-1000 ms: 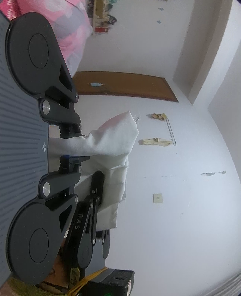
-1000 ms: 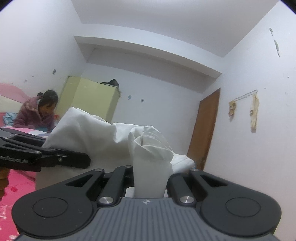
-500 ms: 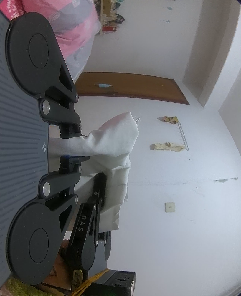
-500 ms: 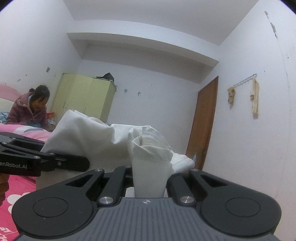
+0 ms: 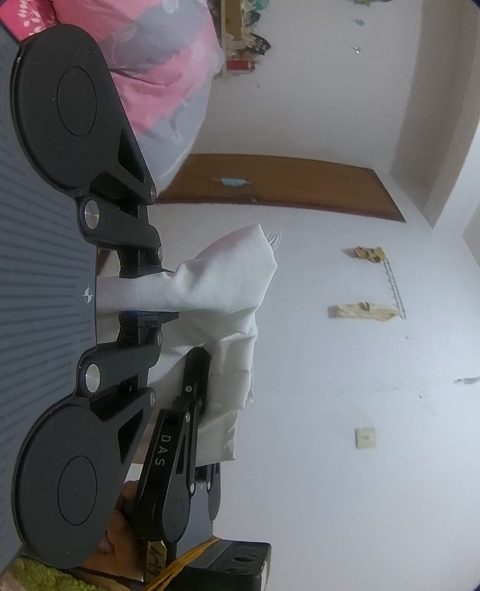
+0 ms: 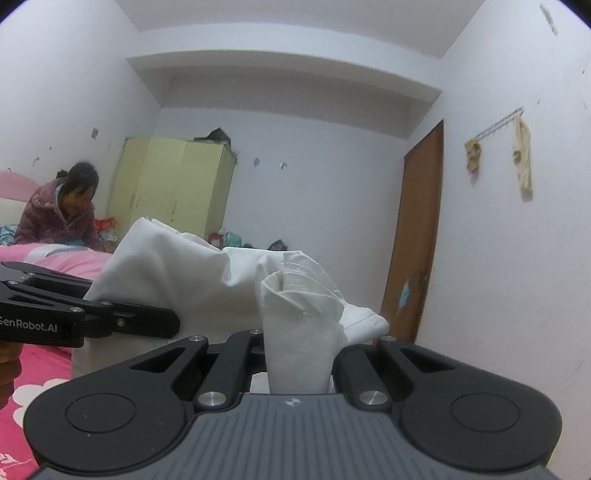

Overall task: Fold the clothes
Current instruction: 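Lift the folded shirt with both grippers and carry it toward the towel stack, then lower the shirt onto the towel stack and open both grippers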

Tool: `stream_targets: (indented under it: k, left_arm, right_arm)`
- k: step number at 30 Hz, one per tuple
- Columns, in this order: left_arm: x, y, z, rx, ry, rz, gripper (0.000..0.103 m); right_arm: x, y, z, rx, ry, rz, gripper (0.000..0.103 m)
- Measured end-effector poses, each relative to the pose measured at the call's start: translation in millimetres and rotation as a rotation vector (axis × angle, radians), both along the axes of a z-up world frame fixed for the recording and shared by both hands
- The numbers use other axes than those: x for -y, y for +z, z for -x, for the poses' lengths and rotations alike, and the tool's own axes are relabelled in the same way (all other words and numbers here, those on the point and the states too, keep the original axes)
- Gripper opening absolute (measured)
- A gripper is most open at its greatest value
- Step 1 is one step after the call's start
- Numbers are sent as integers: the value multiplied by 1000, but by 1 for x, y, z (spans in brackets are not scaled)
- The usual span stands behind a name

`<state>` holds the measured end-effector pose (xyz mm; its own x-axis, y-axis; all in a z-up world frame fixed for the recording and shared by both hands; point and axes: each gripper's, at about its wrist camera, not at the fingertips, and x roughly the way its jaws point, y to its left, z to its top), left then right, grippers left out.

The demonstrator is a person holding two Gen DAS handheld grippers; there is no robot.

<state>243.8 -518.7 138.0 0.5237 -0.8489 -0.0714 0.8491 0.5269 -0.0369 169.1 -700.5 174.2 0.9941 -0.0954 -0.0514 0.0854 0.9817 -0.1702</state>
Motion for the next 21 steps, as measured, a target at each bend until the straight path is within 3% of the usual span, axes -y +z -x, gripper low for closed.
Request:
stream_targets:
  k: [14, 18, 20, 21]
  left_arm:
    - [29, -64, -88, -188, 121, -147, 11]
    - [31, -82, -109, -268, 135, -172, 19]
    - [29, -90, -116, -323, 140, -165, 26]
    - [27, -92, -122, -369, 137, -151, 32]
  right_arm:
    - [24, -77, -113, -253, 39, -74, 7]
    - [31, -93, -135, -322, 44, -110, 8]
    - [37, -101, -144, -371, 47, -138, 15]
    - [40, -103, -147, -392, 32, -152, 30]
